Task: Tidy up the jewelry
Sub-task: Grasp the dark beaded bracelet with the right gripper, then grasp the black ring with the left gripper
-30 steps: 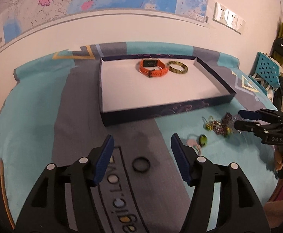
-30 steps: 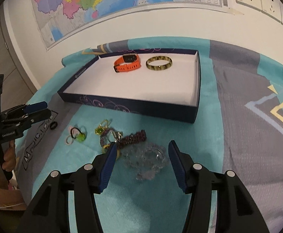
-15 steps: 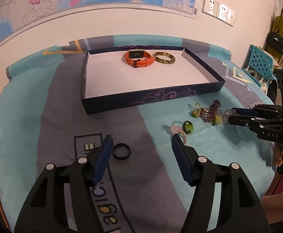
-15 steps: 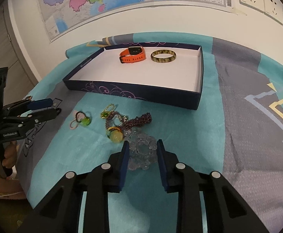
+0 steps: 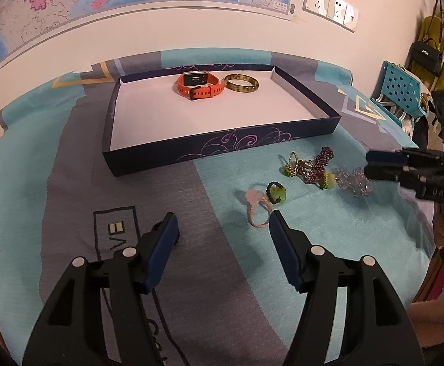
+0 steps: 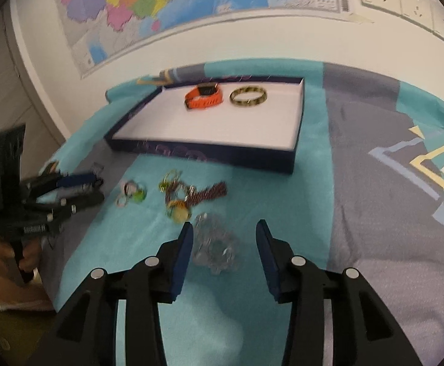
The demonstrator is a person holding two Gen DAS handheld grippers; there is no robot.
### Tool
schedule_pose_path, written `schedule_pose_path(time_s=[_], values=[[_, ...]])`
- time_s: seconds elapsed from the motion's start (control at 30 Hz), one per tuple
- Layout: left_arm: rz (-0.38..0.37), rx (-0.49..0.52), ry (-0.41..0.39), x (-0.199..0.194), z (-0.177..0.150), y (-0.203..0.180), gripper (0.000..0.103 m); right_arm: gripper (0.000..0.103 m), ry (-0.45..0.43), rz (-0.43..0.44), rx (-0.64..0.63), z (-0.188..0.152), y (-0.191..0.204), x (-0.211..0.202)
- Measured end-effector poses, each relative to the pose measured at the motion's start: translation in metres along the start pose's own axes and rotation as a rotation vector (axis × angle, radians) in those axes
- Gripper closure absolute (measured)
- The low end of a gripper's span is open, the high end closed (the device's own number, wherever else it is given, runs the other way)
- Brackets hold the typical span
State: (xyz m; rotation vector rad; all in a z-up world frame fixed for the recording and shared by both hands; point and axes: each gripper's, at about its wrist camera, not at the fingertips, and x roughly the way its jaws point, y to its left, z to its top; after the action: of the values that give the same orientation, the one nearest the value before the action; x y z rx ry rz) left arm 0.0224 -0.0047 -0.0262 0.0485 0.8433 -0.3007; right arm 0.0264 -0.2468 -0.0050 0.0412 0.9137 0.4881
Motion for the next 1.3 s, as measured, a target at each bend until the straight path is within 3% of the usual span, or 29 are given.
schedule_pose_path(time_s=[0.43, 0.47, 0.5, 0.53, 0.6, 0.97, 1.3], values=[[-0.004, -0.013, 0.015, 0.007, 0.002, 0.0, 0.041, 0.062, 0.038, 0.024, -0.009, 0.027, 0.007, 0.051], [-0.003, -0.015, 0.016, 0.007, 0.003, 0.001, 0.041, 0.066, 0.04, 0.017, -0.021, 0.027, 0.009, 0.052], [-0.004, -0.016, 0.016, 0.008, 0.003, 0.001, 0.041, 0.081, 0.044, 0.021, -0.031, 0.027, 0.011, 0.052], [-0.005, -0.017, 0.016, 0.008, 0.003, 0.002, 0.041, 0.09, 0.05, 0.035, -0.033, 0.027, 0.011, 0.053], [-0.005, -0.019, 0.016, 0.008, 0.002, 0.003, 0.041, 0.097, 0.048, 0.039, -0.035, 0.026, 0.012, 0.052], [0.012, -0.034, -0.004, 0.0, 0.001, 0.012, 0.041, 0.098, -0.062, 0.139, 0.002, 0.037, 0.017, 0.013], [0.057, -0.053, -0.008, -0.008, -0.005, 0.028, 0.041, 0.098, -0.115, 0.16, 0.01, 0.04, 0.02, -0.003]])
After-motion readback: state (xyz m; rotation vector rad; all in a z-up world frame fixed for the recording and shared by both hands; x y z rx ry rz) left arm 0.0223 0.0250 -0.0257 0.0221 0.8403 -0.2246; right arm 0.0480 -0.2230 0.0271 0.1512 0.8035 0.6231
